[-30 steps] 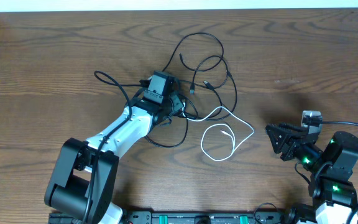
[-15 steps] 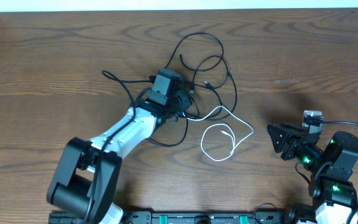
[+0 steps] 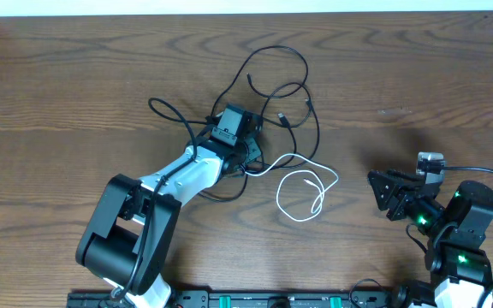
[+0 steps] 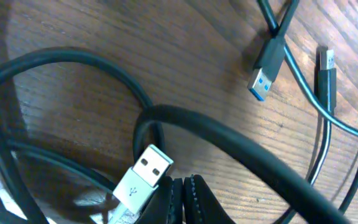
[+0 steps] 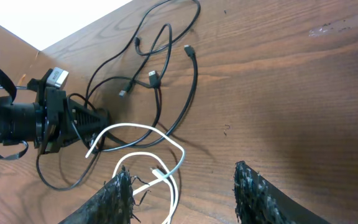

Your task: Untangle cables

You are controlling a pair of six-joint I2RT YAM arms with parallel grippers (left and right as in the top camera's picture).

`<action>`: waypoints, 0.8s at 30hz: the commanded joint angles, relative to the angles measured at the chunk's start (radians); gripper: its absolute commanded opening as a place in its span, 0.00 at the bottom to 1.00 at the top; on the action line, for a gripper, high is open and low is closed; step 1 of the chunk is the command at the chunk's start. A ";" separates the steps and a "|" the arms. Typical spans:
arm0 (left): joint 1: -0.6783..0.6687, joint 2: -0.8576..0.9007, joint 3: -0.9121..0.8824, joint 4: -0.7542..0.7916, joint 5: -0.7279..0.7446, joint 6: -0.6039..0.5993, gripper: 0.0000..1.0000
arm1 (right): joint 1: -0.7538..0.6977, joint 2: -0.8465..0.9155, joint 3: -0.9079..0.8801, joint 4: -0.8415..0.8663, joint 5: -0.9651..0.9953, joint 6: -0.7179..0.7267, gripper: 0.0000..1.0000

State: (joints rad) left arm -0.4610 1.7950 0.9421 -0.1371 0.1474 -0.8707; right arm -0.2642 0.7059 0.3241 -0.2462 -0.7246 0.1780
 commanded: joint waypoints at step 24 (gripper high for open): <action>-0.042 -0.222 0.004 -0.172 -0.156 -0.025 0.08 | 0.004 -0.005 0.007 -0.005 0.001 0.008 0.52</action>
State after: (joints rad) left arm -0.4808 1.5383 0.9421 -0.3061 -0.0032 -0.8936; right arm -0.2642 0.7059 0.3241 -0.2501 -0.7242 0.1787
